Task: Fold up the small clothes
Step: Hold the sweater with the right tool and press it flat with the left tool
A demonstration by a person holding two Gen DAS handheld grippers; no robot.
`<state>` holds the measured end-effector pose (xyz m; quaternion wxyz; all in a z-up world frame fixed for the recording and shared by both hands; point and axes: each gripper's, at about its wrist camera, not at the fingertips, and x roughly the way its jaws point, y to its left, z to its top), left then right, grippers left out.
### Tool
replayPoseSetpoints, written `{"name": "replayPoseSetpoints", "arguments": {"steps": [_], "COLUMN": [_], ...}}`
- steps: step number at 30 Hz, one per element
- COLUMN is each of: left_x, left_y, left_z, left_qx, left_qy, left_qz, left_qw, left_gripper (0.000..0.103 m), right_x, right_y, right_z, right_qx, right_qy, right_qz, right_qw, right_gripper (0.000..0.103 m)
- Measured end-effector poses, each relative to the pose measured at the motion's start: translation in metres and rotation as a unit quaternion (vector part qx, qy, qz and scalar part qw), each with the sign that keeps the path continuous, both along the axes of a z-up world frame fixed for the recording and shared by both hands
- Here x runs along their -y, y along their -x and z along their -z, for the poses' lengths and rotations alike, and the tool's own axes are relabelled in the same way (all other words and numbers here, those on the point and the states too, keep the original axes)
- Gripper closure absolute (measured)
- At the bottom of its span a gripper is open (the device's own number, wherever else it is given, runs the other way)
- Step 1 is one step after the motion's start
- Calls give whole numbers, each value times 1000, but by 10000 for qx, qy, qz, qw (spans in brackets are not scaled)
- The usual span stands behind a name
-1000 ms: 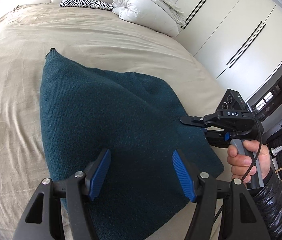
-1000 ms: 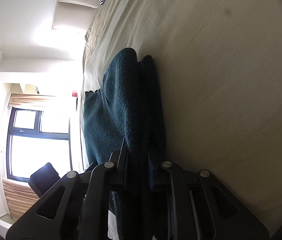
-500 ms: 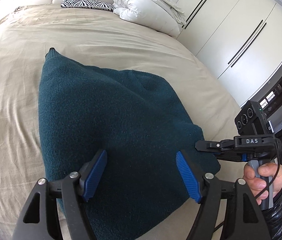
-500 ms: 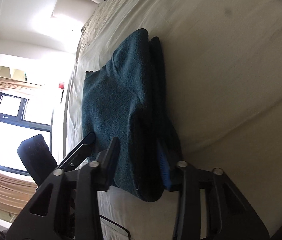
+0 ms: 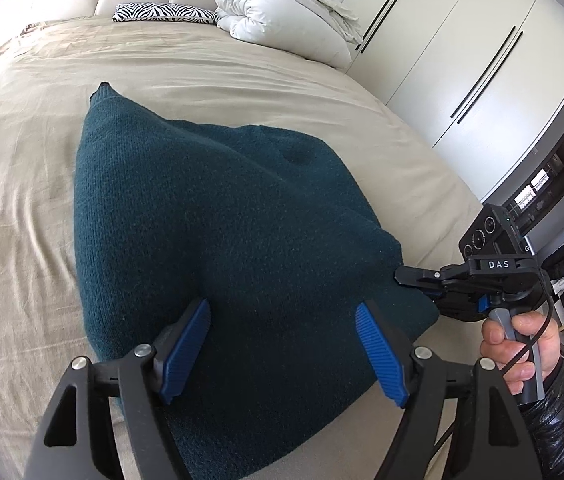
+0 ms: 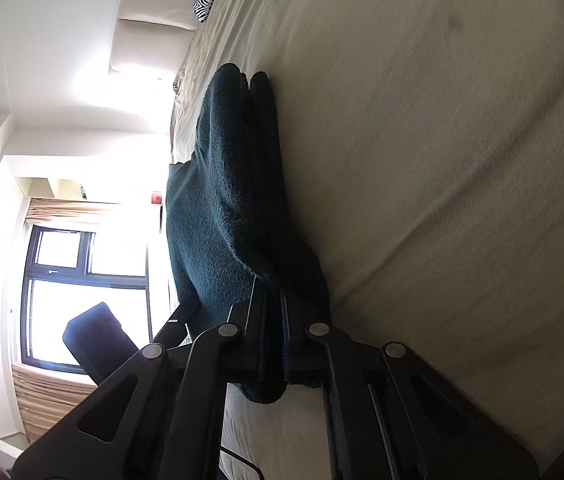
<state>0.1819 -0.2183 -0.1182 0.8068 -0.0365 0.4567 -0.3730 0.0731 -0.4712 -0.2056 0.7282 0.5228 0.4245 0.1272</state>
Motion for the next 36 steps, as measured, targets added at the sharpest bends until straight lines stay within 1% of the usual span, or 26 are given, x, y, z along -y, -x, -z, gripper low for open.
{"name": "replayPoseSetpoints", "arguments": {"steps": [1, 2, 3, 4, 6, 8, 10, 11, 12, 13, 15, 16, 18, 20, 21, 23, 26, 29, 30, 32, 36], "left_x": [-2, -3, -3, -3, -3, -2, -6, -9, -13, -17, -24, -25, -21, -13, -8, -2, 2, 5, 6, 6, -7], "left_y": [0, 0, 0, 0, 2, 4, 4, 3, 2, -1, -9, -16, -36, -59, -72, -95, -109, -106, -106, -110, -121], "left_z": [0, 1, 1, 3, 3, 3, 1, -1, -4, -10, -22, -26, -33, -38, -37, -28, -8, 2, 4, 8, 17], "left_qx": [-4, -9, -10, -3, 17, 23, -19, -45, -49, -17, 128, 176, 292, 446, 421, 128, -85, 29, 28, -57, -302], "left_qy": [9, 25, 32, 33, 29, 32, 81, 128, 203, 289, 401, 398, 238, 66, -35, -132, -322, -407, -422, -352, 33], "left_qz": [-9, -10, -12, -21, -47, -52, -56, -78, -131, -198, -332, -355, -420, -446, -471, -473, -460, -421, -416, -419, -408], "left_qw": [10000, 10000, 10000, 10000, 10000, 10000, 10000, 9999, 9997, 9994, 9986, 9984, 9984, 9980, 9980, 9987, 9984, 9983, 9982, 9985, 9987], "left_gripper": [26, 26, 26, 26, 26, 26, 26, 26, 26, 26, 26, 26, 26, 26, 26, 29, 30, 30, 30, 30, 31], "right_x": [3, 10, 12, 13, 5, -10, -24, -40, -40, -38, -30, -27, -27, -28, -28, -28, -32, -31, -24, -17, -19], "right_y": [5, 7, 10, 11, 4, -10, -29, -45, -50, -52, -45, -38, -30, -27, -27, -27, -35, -33, -27, -18, -13], "right_z": [-8, -8, -20, -32, -52, -61, -53, -43, -29, -14, 5, 9, 10, 11, 10, 11, 15, 17, 18, 20, 15], "right_qx": [-14, -7, 63, 221, 549, 665, 551, 406, 171, -26, 153, 230, 333, 329, 314, 293, 331, 383, 393, 401, 450], "right_qy": [149, 406, 615, 613, 359, 353, 336, 308, 360, 398, -93, -221, -182, -67, -40, -21, -68, -124, -129, -123, -106], "right_qz": [122, 272, 365, 370, 173, -142, -363, -392, -351, -281, -95, -24, -24, -73, -93, -103, -117, -132, -132, -129, -130], "right_qw": [9998, 9988, 9974, 9972, 9977, 9971, 9973, 9979, 9986, 9988, 9998, 9995, 9993, 9994, 9995, 9995, 9994, 9991, 9991, 9990, 9988], "right_gripper": [95, 94, 93, 92, 92, 92, 92, 92, 92, 97, 102, 102, 102, 102, 102, 102, 102, 102, 102, 102, 102]}}
